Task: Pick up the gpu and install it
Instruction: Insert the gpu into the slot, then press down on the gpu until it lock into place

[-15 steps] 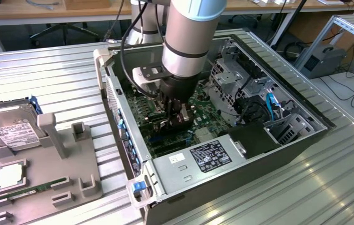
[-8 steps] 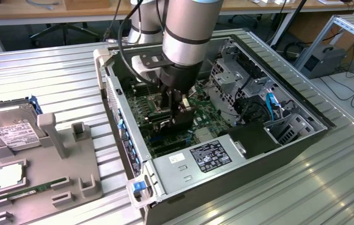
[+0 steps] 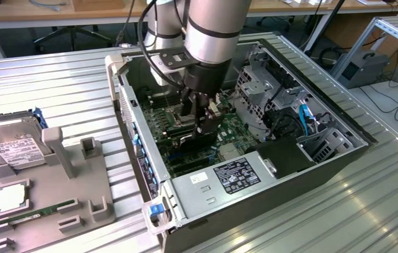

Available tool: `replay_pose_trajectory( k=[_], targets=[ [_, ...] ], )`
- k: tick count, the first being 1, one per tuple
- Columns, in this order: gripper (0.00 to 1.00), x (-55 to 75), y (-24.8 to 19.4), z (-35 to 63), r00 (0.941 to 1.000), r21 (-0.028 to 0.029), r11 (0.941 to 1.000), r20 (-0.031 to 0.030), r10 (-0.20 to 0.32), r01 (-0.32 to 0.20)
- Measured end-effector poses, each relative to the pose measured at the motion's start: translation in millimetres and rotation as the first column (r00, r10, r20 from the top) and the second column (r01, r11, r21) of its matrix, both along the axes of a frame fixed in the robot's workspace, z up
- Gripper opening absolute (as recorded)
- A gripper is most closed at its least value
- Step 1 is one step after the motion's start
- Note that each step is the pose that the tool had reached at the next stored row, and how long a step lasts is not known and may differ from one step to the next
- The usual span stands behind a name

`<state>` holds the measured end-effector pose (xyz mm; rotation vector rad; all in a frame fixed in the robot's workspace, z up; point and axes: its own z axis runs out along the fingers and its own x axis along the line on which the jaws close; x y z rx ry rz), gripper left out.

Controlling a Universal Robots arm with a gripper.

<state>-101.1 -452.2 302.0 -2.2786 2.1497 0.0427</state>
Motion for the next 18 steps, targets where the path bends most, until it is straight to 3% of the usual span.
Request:
replay_pose_trajectory(
  k=[3, 6, 14, 18],
  targets=[
    [0.64, 1.0, 0.0, 18.8, 1.0, -0.0017, 1.0, 0.0, -0.002, 0.002],
    [0.64, 1.8, 0.0, 30.9, 1.0, -0.0027, 1.0, 0.0, -0.009, 0.009],
    [0.64, 2.1, 0.0, 50.7, 0.9995, -0.0031, 0.9995, 0.0001, -0.033, 0.033],
    [0.64, 2.1, 0.0, 50.8, 0.9995, -0.003, 0.9995, 0.0001, -0.033, 0.033]
  ],
)
